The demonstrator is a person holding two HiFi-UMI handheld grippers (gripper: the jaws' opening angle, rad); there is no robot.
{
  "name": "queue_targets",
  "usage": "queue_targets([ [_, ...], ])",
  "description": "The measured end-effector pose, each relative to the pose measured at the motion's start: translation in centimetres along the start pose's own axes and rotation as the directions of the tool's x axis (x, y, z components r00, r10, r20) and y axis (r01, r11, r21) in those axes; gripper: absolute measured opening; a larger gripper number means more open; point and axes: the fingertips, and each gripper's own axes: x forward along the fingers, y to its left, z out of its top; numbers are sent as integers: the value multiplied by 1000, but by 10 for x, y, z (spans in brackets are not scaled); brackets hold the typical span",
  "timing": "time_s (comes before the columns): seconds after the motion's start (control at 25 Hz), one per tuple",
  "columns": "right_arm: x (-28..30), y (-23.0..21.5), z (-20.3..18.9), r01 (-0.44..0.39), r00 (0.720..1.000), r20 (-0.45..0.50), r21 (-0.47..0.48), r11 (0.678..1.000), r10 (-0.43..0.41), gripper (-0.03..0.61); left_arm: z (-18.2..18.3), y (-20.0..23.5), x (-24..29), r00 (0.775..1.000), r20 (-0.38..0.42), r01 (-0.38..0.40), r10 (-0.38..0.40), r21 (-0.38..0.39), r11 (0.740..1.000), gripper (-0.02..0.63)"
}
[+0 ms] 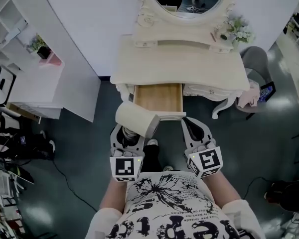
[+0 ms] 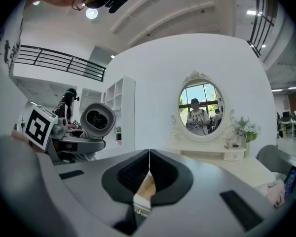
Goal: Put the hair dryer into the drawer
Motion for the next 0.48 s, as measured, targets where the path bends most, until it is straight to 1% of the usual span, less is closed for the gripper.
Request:
queue_targets([
  [0.12,31,-12,-3,20,1000,-14,5,1000,-20,18,-6,16,34,999,-17,34,-34,-4,999,249],
  [0.24,68,-28,2,54,998,-15,14,998,-54,18,-7,37,76,996,-17,89,-89,3,996,249],
  [0.36,105,-45,9,95,995,-12,23,995,-95,18,-4,56,117,989,-7,146,-146,21,989,249],
  [0.48,136,-61,14,138,990,-14,27,990,-137,18,-3,70,152,979,4,205,-205,21,979,249],
])
